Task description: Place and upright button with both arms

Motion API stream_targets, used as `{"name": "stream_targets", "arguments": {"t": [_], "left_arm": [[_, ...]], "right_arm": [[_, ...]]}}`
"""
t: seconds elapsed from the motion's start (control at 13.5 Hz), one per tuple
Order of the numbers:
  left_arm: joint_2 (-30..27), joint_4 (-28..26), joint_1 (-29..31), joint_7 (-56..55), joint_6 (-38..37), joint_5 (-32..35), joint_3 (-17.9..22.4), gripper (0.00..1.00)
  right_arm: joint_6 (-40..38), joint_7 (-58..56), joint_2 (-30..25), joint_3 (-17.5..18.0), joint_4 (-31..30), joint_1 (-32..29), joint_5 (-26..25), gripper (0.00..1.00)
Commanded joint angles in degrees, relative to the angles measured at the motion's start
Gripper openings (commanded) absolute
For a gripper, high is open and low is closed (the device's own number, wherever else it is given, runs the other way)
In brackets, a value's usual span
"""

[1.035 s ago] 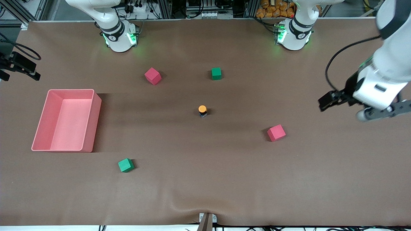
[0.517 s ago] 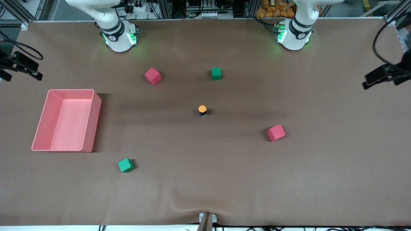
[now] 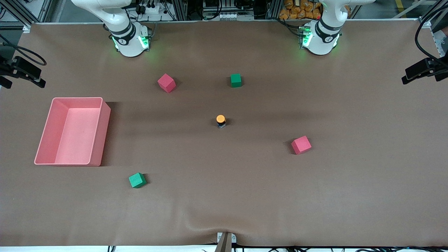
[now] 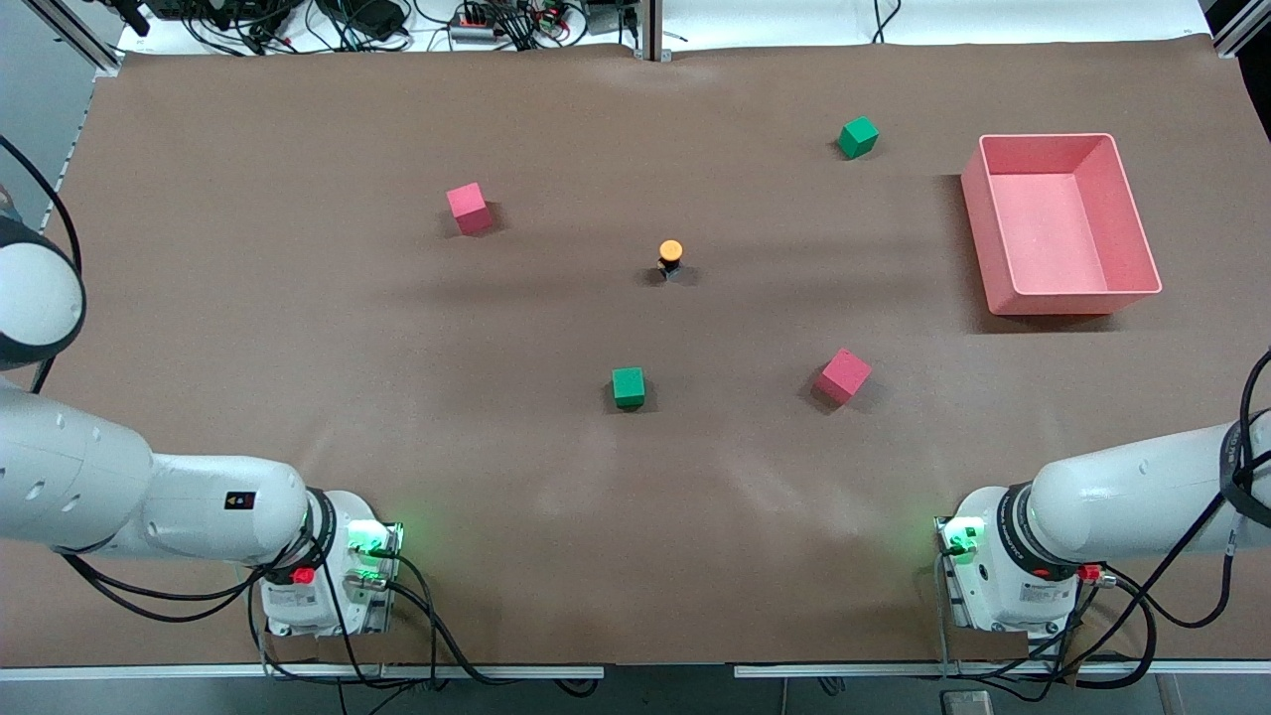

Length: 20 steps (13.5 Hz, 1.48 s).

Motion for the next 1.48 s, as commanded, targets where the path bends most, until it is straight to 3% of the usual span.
{"name": "stream_targets", "arguments": {"t": [0.0, 0.3, 1.4], "left_arm": [[-3.84, -5.22, -0.15, 1.36, 3.81, -0.63, 0.17, 1.00], [-1.82, -6.01, 0.02, 1.36, 4.43, -0.89, 0.43, 1.00], [-2.61, -6.19, -0.33, -1.63, 9.44, -0.10, -0.63, 1.00]], "right_arm": [[-1.17, 0.24, -0.85, -0.09, 0.12, -0.53, -0.64, 1.00], [-0.91, 0.24, -0.58, -0.26, 0.03, -1.07, -0.64, 1.00], [-1.00, 0.24, -0.76, 0.26, 0.38, -1.24, -0.38, 1.00]]}}
